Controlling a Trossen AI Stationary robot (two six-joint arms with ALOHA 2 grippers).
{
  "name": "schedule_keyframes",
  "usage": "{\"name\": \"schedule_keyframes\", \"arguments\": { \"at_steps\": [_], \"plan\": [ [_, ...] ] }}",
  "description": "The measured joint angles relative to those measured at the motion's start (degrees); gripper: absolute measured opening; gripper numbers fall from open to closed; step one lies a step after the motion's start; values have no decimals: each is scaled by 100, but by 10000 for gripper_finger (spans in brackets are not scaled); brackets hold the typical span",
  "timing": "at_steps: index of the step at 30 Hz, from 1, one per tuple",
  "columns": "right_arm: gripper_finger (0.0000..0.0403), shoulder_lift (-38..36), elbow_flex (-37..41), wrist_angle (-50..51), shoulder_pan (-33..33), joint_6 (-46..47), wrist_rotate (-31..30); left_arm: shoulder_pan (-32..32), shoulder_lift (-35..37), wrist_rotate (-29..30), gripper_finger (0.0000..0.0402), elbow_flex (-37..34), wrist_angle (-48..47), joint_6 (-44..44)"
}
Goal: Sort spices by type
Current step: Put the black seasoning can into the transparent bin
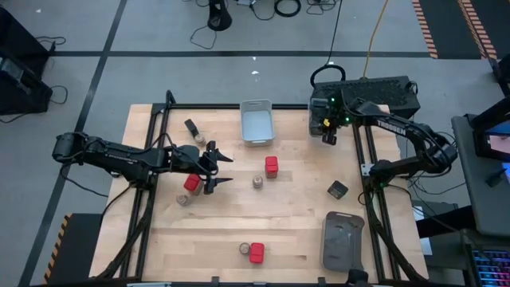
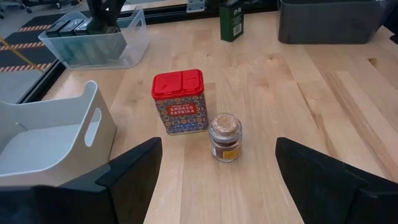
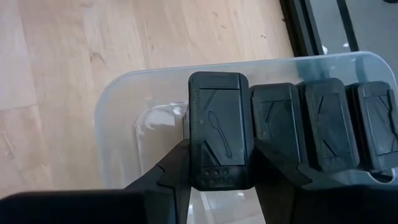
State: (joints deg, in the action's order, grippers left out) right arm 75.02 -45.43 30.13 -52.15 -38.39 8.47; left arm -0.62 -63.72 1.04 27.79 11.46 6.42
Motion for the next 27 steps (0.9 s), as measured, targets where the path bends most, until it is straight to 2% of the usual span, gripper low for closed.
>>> {"name": "schedule_keyframes", "arguments": {
  "at_steps": [27],
  "plan": [
    [139,0,2,167,-43,326,85,-2,-1,0,317,-2,4,0]
  ]
}}
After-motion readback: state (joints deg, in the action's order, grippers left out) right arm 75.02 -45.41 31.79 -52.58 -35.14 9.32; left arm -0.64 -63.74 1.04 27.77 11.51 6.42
